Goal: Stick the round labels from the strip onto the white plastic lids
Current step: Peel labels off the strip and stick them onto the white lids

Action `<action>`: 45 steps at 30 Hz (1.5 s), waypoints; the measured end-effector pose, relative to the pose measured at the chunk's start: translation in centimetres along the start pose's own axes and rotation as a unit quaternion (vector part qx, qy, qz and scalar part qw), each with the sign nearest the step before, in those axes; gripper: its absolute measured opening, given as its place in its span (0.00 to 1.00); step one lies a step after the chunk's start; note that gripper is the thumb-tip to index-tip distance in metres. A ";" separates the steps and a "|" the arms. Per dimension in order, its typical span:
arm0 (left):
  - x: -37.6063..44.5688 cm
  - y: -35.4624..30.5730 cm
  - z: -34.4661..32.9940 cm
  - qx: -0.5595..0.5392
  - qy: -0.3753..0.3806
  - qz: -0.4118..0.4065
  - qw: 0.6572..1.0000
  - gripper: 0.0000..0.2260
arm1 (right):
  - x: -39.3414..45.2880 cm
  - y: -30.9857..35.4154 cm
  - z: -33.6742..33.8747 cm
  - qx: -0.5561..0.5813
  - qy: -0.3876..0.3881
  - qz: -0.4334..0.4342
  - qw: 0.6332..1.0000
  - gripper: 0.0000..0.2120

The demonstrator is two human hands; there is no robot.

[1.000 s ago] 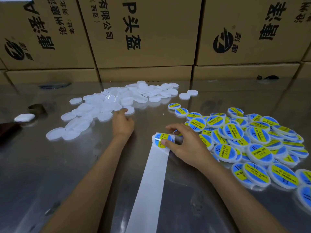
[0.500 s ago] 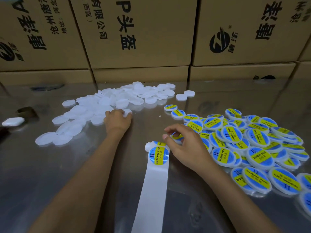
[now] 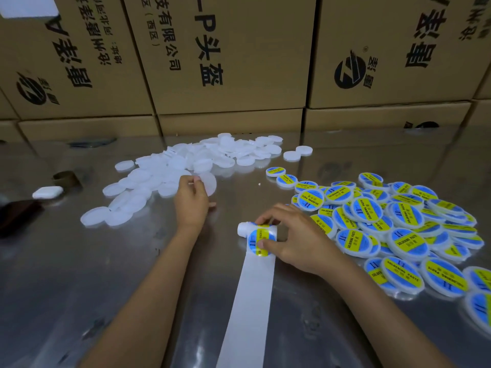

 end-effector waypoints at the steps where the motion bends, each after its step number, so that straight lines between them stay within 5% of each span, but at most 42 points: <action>1: -0.6 0.4 0.0 -0.061 0.013 0.043 0.997 0.07 | 0.1 -0.2 0.2 -0.001 -0.011 -0.004 1.000 0.12; 8: -6.1 -4.1 -2.9 -0.311 0.142 0.104 0.934 0.07 | 0.3 -0.4 0.4 -0.005 -0.052 -0.001 0.999 0.08; 20: -8.2 -5.4 -4.1 -0.178 0.154 0.042 0.971 0.09 | 0.2 -0.3 0.6 -0.049 -0.091 -0.013 0.995 0.10; 24: -8.1 -5.5 -3.6 -0.115 0.132 0.014 0.984 0.08 | 0.0 -0.1 1.4 0.025 -0.131 -0.010 0.991 0.14; 34: -7.8 -5.0 -3.7 -0.165 0.126 0.037 0.978 0.09 | -0.1 -1.8 3.3 0.236 -0.212 -0.081 0.945 0.13; 40: -7.6 -4.5 -3.6 -0.262 0.127 0.100 0.952 0.06 | -0.4 -2.3 4.6 0.330 -0.244 -0.101 0.906 0.12; 45: -9.3 -5.6 -5.5 -0.371 0.232 0.153 0.886 0.09 | -0.1 -1.3 4.6 0.372 -0.221 -0.083 0.898 0.13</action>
Point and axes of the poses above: each hand's wrist, its own x-axis towards the middle knuckle, its own z-axis out of the back of the hand, y = z × x, the point moved 10 cm from there along x, towards the middle knuckle, and after that the axes turned 8 degrees about x, right-handed, at the moved point
